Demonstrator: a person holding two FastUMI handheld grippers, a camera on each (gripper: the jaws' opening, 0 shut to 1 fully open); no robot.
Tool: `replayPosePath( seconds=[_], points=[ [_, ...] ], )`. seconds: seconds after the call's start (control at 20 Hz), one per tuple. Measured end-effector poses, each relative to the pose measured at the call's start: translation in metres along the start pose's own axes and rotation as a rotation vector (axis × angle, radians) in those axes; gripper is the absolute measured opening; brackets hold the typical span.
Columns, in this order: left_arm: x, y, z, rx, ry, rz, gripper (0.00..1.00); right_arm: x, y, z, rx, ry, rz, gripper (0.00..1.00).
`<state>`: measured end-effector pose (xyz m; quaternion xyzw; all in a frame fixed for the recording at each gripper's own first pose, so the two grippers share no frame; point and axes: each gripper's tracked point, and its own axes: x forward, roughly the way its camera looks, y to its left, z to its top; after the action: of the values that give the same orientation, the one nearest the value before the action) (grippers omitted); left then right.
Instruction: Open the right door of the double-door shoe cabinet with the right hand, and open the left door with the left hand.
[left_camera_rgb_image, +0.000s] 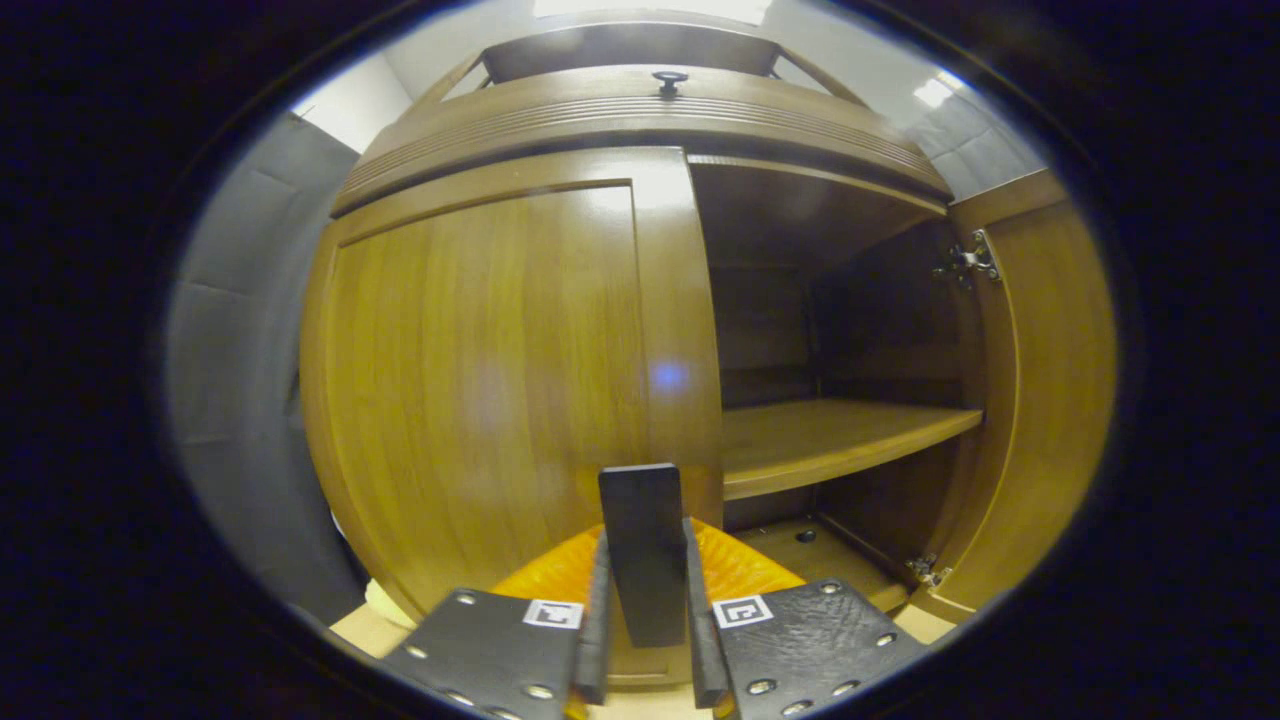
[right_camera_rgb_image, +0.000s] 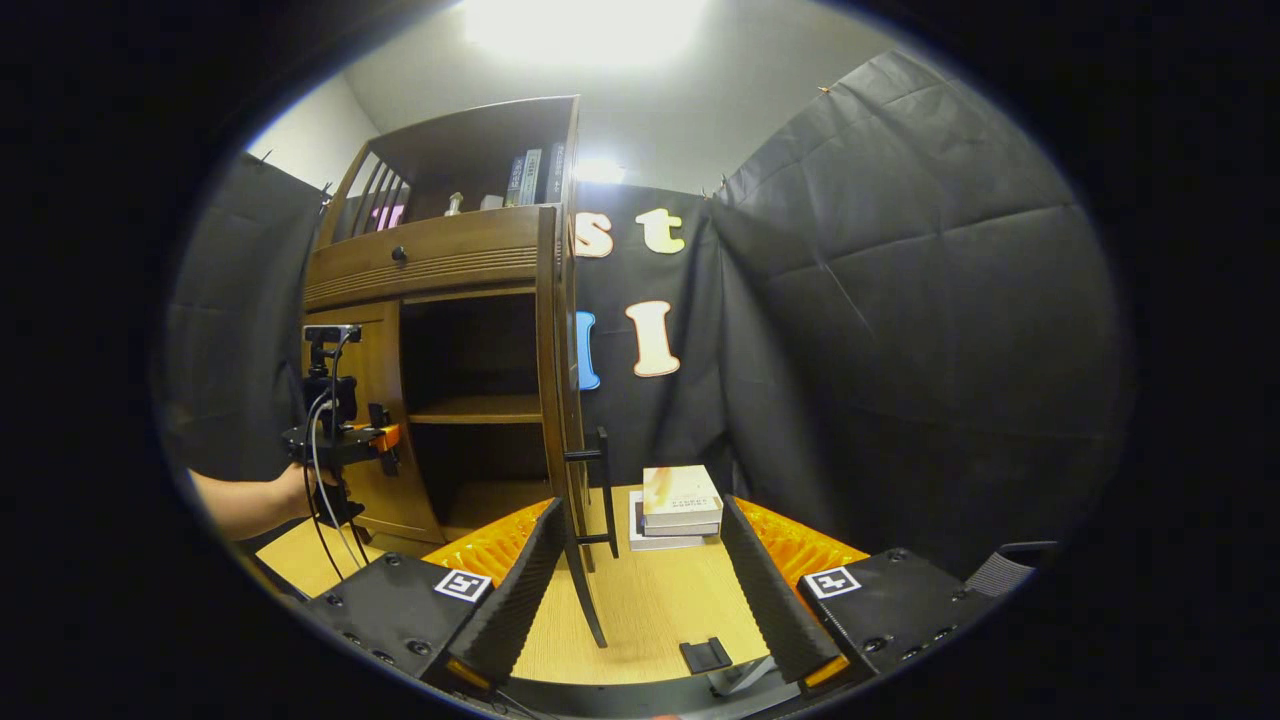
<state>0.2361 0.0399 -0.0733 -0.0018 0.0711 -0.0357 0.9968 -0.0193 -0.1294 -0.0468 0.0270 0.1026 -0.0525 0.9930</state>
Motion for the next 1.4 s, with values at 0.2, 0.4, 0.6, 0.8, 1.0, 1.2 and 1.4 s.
replayPosePath(
  seconds=[0.2,0.4,0.6,0.8,1.0,1.2,1.4],
  points=[
    [0.003,0.001,-0.003,-0.011,0.019,0.012,0.24,0.002,0.005,0.001,0.0,-0.002,0.017,0.98],
    [-0.009,0.001,-0.001,-0.018,0.018,0.001,0.21,0.001,0.009,0.005,0.01,-0.012,0.034,0.92],
    [-0.033,0.007,-0.004,-0.027,0.012,-0.005,0.2,0.002,0.018,0.008,0.02,-0.018,0.057,0.98],
    [-0.06,0.015,-0.006,-0.039,0.011,-0.013,0.2,0.004,0.031,0.01,0.013,-0.026,0.093,1.0],
    [-0.071,0.02,0.002,-0.036,0.013,-0.017,0.2,0.006,0.048,0.015,0.014,-0.034,0.131,0.98],
    [-0.101,0.035,-0.006,-0.034,0.016,-0.011,0.2,0.006,0.06,0.018,0.009,-0.039,0.164,1.0],
    [-0.119,0.049,-0.009,-0.031,0.011,-0.008,0.2,0.007,0.073,0.019,0.007,-0.041,0.191,0.98]
  ],
)
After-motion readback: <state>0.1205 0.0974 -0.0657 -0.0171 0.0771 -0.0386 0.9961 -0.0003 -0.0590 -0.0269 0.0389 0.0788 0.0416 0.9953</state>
